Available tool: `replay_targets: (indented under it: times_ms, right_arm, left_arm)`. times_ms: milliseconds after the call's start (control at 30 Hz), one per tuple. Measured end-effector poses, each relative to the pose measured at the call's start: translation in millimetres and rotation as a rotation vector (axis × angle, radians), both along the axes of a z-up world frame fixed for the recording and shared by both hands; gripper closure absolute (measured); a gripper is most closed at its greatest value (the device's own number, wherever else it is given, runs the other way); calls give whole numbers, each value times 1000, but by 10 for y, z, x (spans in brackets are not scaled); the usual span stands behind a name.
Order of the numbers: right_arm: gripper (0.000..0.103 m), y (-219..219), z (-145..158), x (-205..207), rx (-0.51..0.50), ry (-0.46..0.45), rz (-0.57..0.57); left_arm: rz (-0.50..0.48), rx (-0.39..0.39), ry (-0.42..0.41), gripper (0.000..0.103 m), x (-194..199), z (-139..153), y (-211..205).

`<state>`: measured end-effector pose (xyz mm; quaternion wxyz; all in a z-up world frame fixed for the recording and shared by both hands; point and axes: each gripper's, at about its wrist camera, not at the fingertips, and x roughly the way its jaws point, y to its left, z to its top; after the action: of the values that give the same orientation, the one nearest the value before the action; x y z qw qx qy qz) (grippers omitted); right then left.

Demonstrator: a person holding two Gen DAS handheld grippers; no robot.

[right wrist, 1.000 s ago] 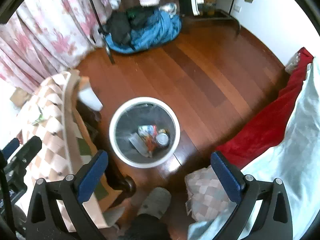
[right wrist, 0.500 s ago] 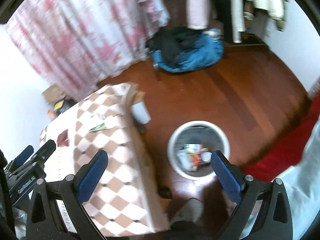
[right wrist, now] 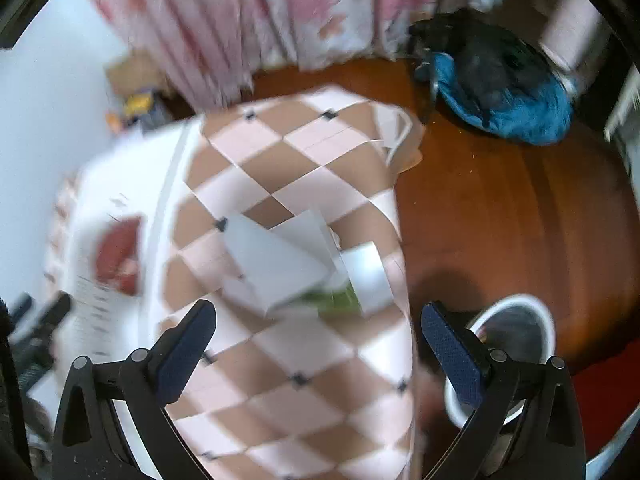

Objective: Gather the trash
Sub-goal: 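Grasp the red snack packet with the left tool while the right tool grasps the white paper box, then carry the red packet and white paper box over the bin and release both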

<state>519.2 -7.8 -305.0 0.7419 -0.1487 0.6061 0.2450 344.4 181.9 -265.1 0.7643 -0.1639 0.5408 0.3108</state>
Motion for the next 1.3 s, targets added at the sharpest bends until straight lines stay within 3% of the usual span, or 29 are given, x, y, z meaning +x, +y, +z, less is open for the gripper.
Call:
replay_targets:
  times_ms: [167, 200, 267, 433, 467, 500, 600, 667, 733, 800, 967, 1000, 1033, 1067, 1300]
  right_arm:
    - [0, 339, -353, 130, -54, 37, 48]
    - [5, 358, -374, 135, -48, 39, 44]
    - [12, 392, -417, 148, -12, 61, 31]
    - [14, 401, -440, 190, 9, 47, 9]
    - [14, 403, -440, 185, 10, 41, 7]
    - [14, 409, -443, 185, 10, 38, 6]
    - [15, 398, -444, 186, 15, 37, -3]
    - [15, 388, -437, 184, 19, 33, -9]
    - [17, 375, -427, 182, 22, 27, -12]
    - [19, 358, -414, 190, 24, 21, -14]
    - [25, 351, -366, 130, 15, -17, 2]
    - [41, 355, -349, 106, 14, -25, 4]
    - [69, 358, -336, 96, 20, -26, 6]
    - [81, 348, -337, 86, 35, -1, 6]
    - [91, 326, -223, -98, 72, -9, 24]
  left_arm:
    - [0, -119, -9, 0, 155, -279, 151]
    - [-5, -134, -15, 1, 193, -323, 158]
    - [-18, -157, -19, 1, 256, -355, 163]
    - [-40, -179, -32, 5, 378, -410, 122]
    - [-45, -183, -31, 7, 401, -422, 113]
    - [-53, -178, -27, 17, 413, -427, 88]
    - [-69, -159, -23, 25, 445, -440, 61]
    - [-77, -135, -21, 37, 447, -425, 57]
    - [-80, -119, -21, 56, 440, -405, 73]
    - [-81, -114, -28, 67, 433, -402, 115]
    - [-81, -92, -37, 71, 380, -391, 124]
    - [-81, -88, -36, 71, 365, -386, 118]
    - [-81, -83, -35, 71, 353, -376, 106]
    - [-80, -79, -37, 71, 332, -359, 93]
    - [-90, -35, -62, 71, 172, -127, -32]
